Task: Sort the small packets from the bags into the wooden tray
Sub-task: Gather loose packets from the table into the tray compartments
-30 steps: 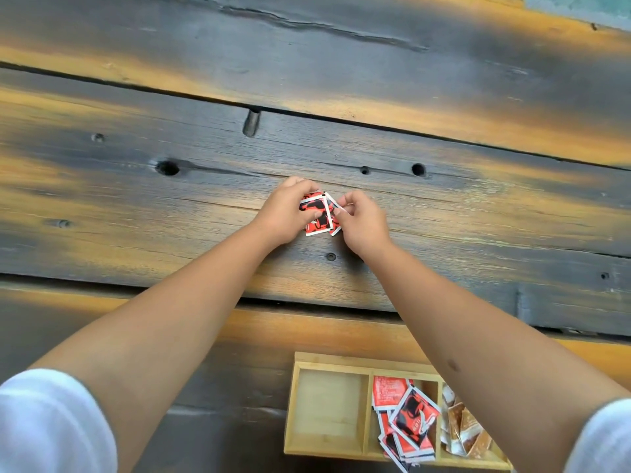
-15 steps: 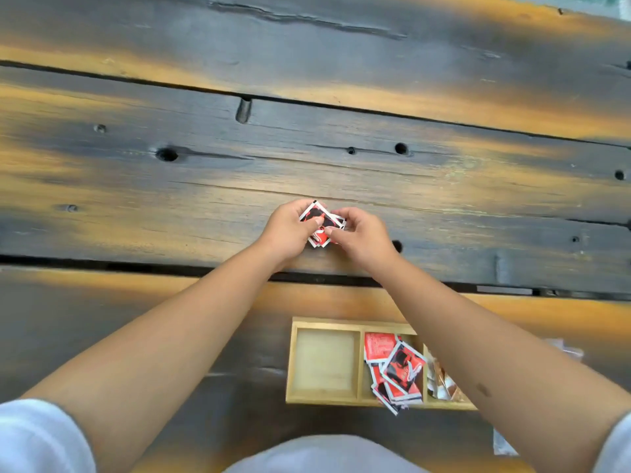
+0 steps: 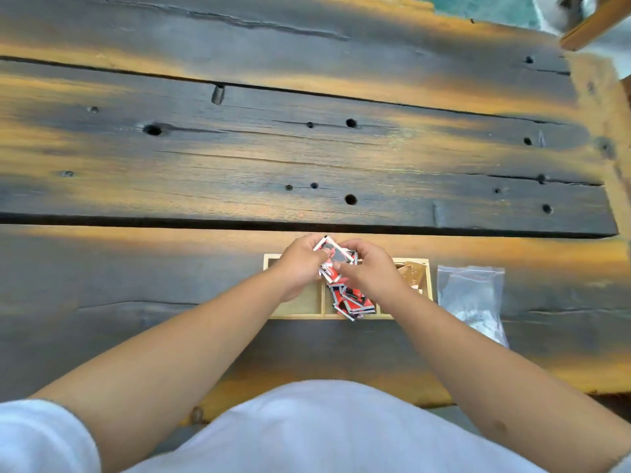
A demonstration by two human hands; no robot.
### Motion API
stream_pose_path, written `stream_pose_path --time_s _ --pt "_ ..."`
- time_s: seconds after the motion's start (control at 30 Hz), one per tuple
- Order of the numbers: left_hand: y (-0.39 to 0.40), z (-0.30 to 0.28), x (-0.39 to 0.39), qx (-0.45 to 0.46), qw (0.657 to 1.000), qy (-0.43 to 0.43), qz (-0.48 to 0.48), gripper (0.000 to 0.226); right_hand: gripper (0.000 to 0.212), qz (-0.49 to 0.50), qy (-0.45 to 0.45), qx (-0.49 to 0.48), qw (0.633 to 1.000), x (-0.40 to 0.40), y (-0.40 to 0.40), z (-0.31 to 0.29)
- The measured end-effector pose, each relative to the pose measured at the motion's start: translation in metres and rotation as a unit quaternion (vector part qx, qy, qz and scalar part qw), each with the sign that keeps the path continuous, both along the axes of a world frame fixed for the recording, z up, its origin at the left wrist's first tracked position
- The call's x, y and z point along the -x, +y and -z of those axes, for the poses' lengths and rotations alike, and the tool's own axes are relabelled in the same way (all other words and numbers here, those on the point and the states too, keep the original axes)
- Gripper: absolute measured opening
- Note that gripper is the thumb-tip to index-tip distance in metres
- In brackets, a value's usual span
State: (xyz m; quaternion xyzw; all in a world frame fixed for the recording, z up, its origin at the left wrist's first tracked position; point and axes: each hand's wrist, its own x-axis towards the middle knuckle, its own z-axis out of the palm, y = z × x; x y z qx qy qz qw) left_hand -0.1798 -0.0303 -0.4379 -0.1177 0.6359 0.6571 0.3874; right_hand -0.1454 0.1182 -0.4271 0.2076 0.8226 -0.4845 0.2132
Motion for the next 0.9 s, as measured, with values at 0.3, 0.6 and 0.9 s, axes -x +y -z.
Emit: stream_pose_path --time_s 0.3,0.6,0.9 --pt "0.008 0.007 -0.049 0.254 0.901 0.276 0.216 0.056 0.035 0.005 -0.011 -0.109 0.994 -0.041 0.020 0.011" --pt "0.014 0.015 -0.087 0.401 0.753 0.402 0.331 0.042 0.032 -0.141 0.010 -0.250 0.958 -0.042 0.015 0.023" --pt "0.018 0.017 -0.087 0.452 0.730 0.392 0.331 0.023 0.037 -0.253 0.097 -0.230 0.935 -0.076 0.038 0.018"
